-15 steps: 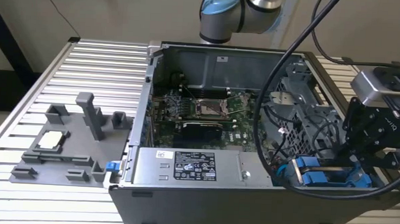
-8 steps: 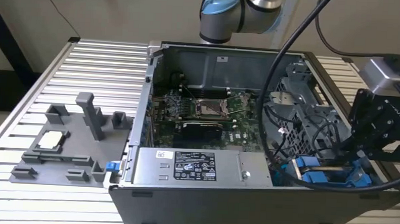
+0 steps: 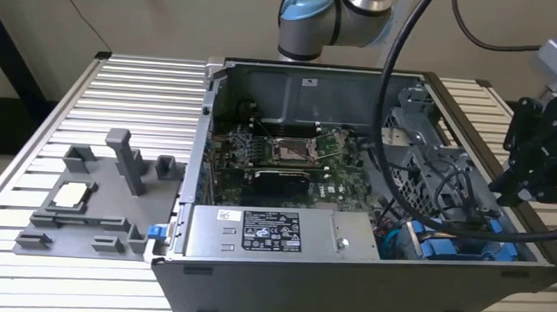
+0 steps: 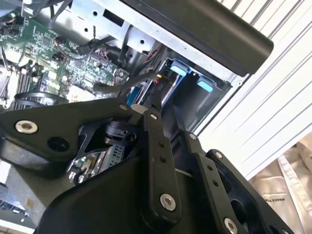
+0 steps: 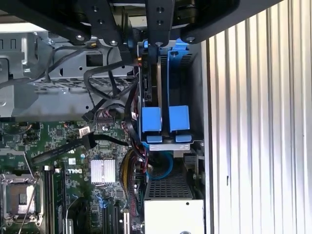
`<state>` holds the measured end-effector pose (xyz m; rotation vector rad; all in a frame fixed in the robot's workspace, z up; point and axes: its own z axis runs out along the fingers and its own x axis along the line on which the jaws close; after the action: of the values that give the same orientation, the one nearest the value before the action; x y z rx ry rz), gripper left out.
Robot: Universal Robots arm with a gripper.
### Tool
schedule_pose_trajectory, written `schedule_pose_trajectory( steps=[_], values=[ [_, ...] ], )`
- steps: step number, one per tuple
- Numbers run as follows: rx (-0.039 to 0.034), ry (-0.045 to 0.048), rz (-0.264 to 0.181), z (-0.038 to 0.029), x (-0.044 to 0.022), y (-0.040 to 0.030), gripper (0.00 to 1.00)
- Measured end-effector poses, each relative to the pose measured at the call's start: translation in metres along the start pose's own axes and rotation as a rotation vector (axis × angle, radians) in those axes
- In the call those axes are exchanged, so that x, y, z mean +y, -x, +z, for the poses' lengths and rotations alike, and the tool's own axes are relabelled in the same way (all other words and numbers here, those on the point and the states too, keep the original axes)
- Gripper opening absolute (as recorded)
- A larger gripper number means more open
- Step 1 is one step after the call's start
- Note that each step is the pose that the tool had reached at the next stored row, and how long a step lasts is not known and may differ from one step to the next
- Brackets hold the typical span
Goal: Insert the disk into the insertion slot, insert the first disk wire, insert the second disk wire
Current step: 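Insert the first disk wire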
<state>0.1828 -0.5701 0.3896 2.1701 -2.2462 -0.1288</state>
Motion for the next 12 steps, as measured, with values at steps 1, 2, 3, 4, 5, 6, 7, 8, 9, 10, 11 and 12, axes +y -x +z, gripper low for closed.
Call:
schedule_pose_trajectory(
  steps=[1,2,3,4,5,6,7,8,9,10,11,12],
  values=[
    [-0.0002,0.0,0.0,-0.0001,0.0,0.0,0.27],
    [-0.0003,0.0,0.0,0.0,0.0,0.0,0.27],
    [-0.0004,0.0,0.0,-0.0001,0.0,0.0,0.27],
    [-0.0002,0.0,0.0,-0.0001,0.0,0.0003,0.27],
    [0.0,0.0,0.0,-0.0002,0.0001,0.0015,0.27],
    [0.0001,0.0,0.0,-0.0002,0.0001,0.0035,0.27],
    [-0.0002,0.0,0.0,0.0001,0.0002,0.0059,0.27],
    [0.0,0.0,0.0,0.0002,0.0003,0.0089,0.27],
    [-0.0001,0.0,0.0,0.0004,0.0004,0.012,0.27],
    [-0.0002,0.0,0.0,0.0006,0.0005,0.0152,0.27],
    [0.0,0.0,0.0,0.0006,0.0006,0.0188,0.27],
    [-0.0001,0.0,0.0,0.0009,0.0007,0.0227,0.27]
  ],
)
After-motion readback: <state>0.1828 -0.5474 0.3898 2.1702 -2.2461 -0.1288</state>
